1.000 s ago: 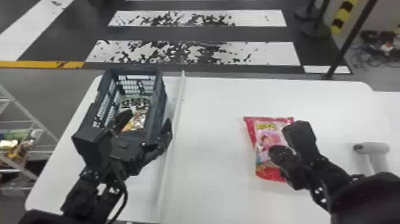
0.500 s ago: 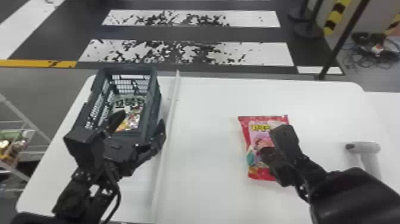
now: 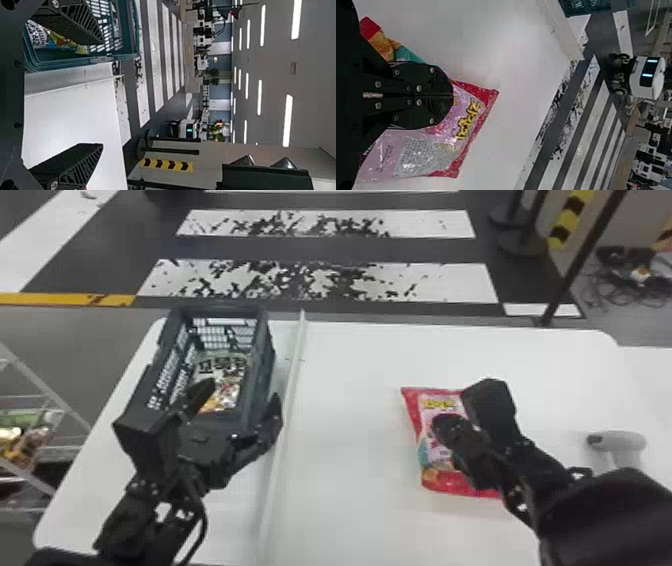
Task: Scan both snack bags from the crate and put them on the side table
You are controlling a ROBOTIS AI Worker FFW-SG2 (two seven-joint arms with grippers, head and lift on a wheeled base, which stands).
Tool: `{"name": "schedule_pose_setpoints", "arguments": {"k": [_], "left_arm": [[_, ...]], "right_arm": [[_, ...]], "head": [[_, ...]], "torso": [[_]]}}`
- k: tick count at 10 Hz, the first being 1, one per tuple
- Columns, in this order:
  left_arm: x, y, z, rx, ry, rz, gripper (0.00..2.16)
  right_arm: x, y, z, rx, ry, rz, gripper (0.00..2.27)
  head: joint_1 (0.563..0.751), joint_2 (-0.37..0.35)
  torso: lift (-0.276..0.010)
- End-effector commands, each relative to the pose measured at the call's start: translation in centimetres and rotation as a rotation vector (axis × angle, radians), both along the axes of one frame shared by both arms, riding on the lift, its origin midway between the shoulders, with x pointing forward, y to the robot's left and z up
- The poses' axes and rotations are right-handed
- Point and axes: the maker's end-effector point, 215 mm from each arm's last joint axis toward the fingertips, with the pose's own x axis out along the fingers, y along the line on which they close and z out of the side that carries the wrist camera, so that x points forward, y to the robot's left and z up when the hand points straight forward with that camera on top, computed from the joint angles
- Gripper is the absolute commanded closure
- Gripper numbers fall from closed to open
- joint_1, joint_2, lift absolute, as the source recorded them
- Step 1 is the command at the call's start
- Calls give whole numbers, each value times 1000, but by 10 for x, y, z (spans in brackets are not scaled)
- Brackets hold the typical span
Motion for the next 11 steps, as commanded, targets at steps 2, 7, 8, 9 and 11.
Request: {"name": "schedule_pose_setpoints", "arguments": {"k": [2, 7, 8, 9, 11], "left_arm": [[0, 0, 1, -1, -3, 0, 76], [-1, 3, 2, 1, -3, 4, 76], [-2, 3, 1, 2, -1, 5, 76], [-2, 5, 1, 5, 0, 7, 76], [-2, 5, 2, 7, -2, 5, 76]], "right_arm": [[14, 30, 21, 54, -55, 47, 2250], [35, 64, -29, 83, 17, 104, 2253], [35, 63, -38, 71, 33, 105, 2253], [33, 63, -45, 60, 45, 108, 2253], [30, 55, -60, 36, 69, 100, 2253]], "head": [[695, 86], [695, 141], [695, 145], [695, 149], [695, 150]], "torso": [[-87], [-87], [-87], [-87], [-87]]}}
